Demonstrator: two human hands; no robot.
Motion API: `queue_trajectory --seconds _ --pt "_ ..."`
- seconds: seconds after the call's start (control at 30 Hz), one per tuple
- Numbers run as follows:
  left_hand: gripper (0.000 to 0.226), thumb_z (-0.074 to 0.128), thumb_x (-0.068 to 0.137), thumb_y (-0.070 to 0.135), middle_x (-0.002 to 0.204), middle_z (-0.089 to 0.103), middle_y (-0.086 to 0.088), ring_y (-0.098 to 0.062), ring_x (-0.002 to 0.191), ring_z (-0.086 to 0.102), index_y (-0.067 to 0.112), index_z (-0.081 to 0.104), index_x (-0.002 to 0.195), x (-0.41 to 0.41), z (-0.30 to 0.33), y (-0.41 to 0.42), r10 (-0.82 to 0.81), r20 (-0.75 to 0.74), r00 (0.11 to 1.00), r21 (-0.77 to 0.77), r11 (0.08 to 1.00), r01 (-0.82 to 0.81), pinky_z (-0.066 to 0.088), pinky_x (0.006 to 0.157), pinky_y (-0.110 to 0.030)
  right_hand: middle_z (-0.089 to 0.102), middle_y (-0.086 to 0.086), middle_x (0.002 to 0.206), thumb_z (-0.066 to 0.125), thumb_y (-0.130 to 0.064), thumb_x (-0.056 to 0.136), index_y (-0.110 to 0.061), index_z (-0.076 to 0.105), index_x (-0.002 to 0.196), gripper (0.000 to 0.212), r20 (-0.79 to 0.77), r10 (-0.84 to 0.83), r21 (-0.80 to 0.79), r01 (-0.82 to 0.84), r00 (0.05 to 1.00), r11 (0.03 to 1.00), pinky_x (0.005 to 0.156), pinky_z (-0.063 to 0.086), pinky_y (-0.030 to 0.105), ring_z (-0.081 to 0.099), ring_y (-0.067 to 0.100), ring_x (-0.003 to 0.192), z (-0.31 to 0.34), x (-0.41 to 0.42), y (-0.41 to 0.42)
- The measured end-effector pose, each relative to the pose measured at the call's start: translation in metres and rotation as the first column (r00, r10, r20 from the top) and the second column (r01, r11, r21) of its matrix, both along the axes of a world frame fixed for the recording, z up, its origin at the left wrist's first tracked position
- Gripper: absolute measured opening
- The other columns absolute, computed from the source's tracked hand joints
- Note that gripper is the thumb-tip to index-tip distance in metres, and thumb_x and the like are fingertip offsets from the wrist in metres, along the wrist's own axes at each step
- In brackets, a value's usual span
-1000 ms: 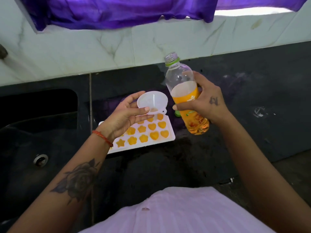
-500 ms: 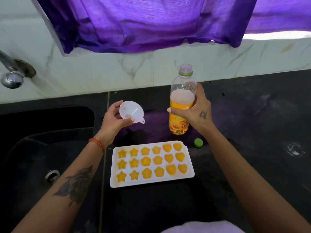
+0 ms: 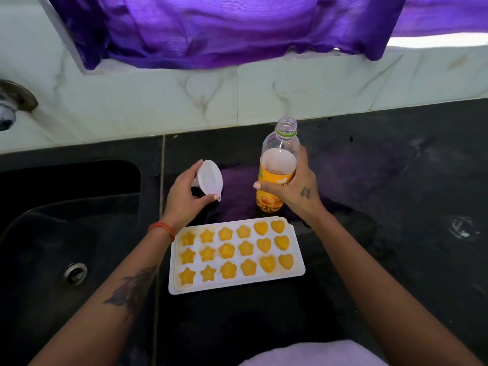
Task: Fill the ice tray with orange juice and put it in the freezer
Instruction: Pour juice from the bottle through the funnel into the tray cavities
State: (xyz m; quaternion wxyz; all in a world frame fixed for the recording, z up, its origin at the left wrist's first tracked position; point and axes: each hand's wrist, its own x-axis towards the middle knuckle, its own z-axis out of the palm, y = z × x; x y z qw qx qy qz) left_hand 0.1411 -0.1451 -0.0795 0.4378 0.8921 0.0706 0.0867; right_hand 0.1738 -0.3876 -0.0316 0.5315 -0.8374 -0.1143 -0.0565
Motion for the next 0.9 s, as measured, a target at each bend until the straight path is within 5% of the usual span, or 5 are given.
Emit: queue_trajectory --seconds 0.17,0.33,0.53,0.7,0.9 --pt "0.081 0.074 0.074 0.045 0.149 0.036 -0.010 -0.032 0.136 0.033 0.018 0.040 0.142 -0.003 0.031 -0.022 0.044 0.158 0.986 0.330 0.939 -0.095 0.032 0.107 -0.047 0.045 0.002 0.138 0.084 -0.031 0.061 -0.028 0.017 0.146 0.109 -0.158 0.086 -0.113 -0.104 0.984 0.988 0.097 0.045 0.034 0.047 0.016 0.122 0.009 -0.003 -0.031" --pt "0.089 0.070 0.074 0.054 0.149 0.038 -0.002 -0.019 0.136 0.033 0.022 0.028 0.146 0.000 0.054 -0.073 -0.210 0.169 0.963 0.168 0.969 0.181 0.030 0.108 -0.036 0.051 0.009 0.131 0.073 -0.034 0.075 -0.025 0.047 0.134 0.065 -0.149 -0.092 -0.575 -0.011 0.984 0.818 0.098 0.040 0.035 0.049 0.025 0.119 -0.004 -0.019 -0.060" --pt "0.107 0.078 0.072 0.040 0.151 0.031 -0.001 -0.020 0.134 0.039 0.027 0.004 0.149 0.009 0.056 -0.118 -0.300 0.099 0.949 -0.152 0.938 0.312 0.043 0.104 -0.047 0.048 0.009 0.134 0.062 -0.016 0.085 -0.029 0.049 0.132 0.050 -0.221 -0.023 -0.761 -0.157 0.975 0.630 0.098 0.042 0.039 0.042 0.029 0.120 -0.038 -0.039 -0.058" --pt "0.089 0.073 0.080 0.026 0.145 0.038 -0.001 -0.020 0.126 0.046 0.037 0.011 0.144 0.009 0.052 -0.123 -0.249 0.182 0.951 -0.190 0.940 0.282 0.048 0.099 -0.046 0.063 0.011 0.114 0.064 -0.008 0.081 -0.018 0.066 0.111 0.031 -0.204 -0.020 -0.740 -0.141 0.979 0.658 0.091 0.048 0.035 0.058 0.027 0.104 -0.025 -0.031 -0.063" --pt "0.085 0.068 0.078 0.036 0.146 0.037 -0.001 -0.021 0.128 0.045 0.046 0.010 0.139 0.009 0.052 -0.122 -0.259 0.204 0.944 -0.204 0.932 0.300 0.047 0.099 -0.047 0.070 0.001 0.095 0.075 -0.012 0.074 -0.015 0.069 0.105 0.032 0.109 0.048 -0.234 -0.021 0.993 0.972 0.078 0.046 0.007 0.063 0.007 0.083 0.099 -0.006 -0.057"
